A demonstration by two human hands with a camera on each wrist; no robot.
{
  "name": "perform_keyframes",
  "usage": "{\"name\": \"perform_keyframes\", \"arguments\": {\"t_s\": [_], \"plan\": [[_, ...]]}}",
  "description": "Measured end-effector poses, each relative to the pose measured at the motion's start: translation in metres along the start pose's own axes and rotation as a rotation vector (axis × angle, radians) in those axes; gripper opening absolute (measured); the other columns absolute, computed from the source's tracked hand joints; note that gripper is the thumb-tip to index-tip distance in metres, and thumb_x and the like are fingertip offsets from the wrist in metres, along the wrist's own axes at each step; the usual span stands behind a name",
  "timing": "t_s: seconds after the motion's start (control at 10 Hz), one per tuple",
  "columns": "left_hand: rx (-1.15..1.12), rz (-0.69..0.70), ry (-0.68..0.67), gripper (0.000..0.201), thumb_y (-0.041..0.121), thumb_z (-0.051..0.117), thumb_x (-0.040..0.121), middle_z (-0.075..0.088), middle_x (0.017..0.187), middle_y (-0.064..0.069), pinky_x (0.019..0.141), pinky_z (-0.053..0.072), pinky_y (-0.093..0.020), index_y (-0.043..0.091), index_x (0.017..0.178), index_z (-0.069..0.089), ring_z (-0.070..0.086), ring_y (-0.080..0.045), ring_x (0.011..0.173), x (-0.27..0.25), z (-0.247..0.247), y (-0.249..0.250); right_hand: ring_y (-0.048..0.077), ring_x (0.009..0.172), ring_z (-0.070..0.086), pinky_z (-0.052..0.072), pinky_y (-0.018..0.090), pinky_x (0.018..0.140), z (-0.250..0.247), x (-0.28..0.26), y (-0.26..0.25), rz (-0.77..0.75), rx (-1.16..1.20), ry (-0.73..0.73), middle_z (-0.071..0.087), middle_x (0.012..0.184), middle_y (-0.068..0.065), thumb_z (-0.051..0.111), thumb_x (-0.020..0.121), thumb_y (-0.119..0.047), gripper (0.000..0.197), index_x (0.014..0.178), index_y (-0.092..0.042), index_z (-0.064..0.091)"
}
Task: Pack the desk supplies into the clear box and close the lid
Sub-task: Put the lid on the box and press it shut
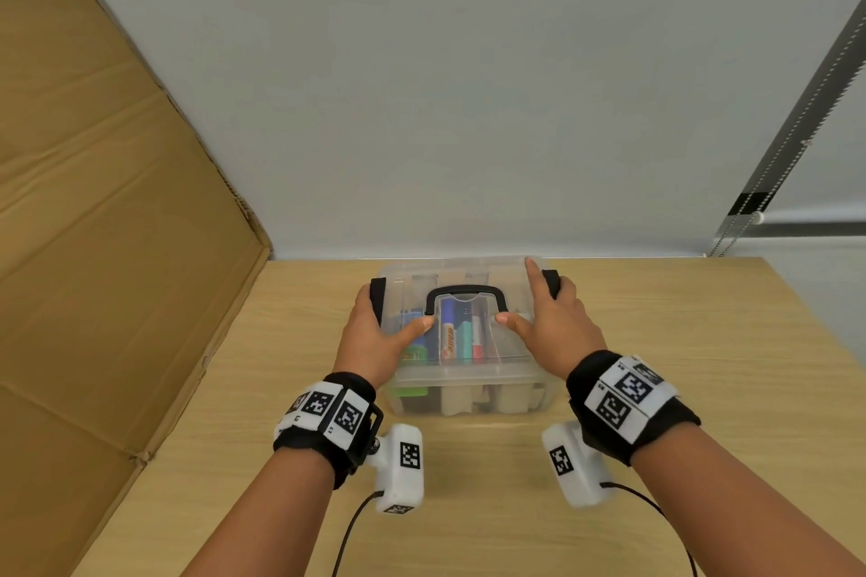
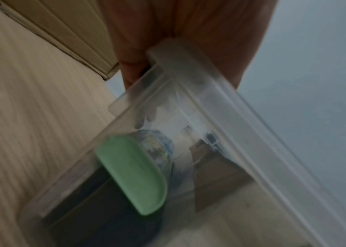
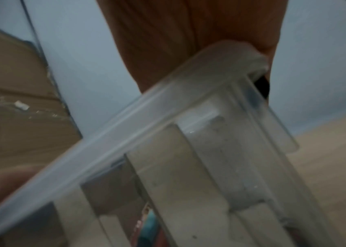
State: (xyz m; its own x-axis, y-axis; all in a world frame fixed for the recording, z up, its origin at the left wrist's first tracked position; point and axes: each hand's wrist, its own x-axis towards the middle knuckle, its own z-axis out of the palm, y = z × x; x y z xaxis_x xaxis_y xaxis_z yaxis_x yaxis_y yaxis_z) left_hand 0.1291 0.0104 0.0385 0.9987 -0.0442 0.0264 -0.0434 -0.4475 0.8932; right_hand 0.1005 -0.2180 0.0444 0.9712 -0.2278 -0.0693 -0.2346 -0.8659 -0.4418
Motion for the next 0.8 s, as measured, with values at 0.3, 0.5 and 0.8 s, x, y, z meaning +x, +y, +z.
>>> {"name": "perform_keyframes", "arguments": {"t_s": [0.3, 0.5, 0.8], "plan": [[0.22, -0.016, 0.025, 0.074, 0.059, 0.07, 0.071, 0.06, 0.122, 0.004, 0.094, 0.05, -0.039, 0.026, 0.131, 0.041, 0.059, -0.02, 0.108, 0.0, -0.001, -0.003, 0.031, 0.132, 0.04, 0.043, 0.043, 0.1, 0.001, -0.008, 0.005, -0.017, 0.149, 0.093, 0.017, 0.155, 0.012, 0.051, 0.085, -0.062, 0.087, 0.151, -0.024, 0.007], [0.599, 0.056, 0.191, 0.053, 0.056, 0.043, 0.091, 0.064, 0.121, -0.007, 0.083, 0.052, -0.038, 0.022, 0.131, 0.046, 0.061, -0.028, 0.105, -0.004, -0.001, 0.003, 0.029, 0.128, 0.046, 0.043, 0.041, 0.098, -0.002, -0.017, 0.009, 0.007, 0.356, 0.132, 0.024, 0.154, 0.006, 0.056, 0.087, -0.053, 0.084, 0.15, -0.02, 0.012], [0.216, -0.042, -0.027, 0.079, 0.062, 0.037, 0.088, 0.017, 0.159, 0.002, 0.114, 0.031, -0.04, 0.043, 0.146, -0.013, 0.037, -0.019, 0.137, -0.093, -0.023, -0.036, 0.024, 0.144, 0.02, 0.022, 0.04, 0.117, 0.026, -0.112, 0.047, 0.051, 0.457, -0.043, -0.003, 0.16, 0.004, 0.046, 0.084, -0.064, 0.098, 0.15, -0.024, -0.014]]}}
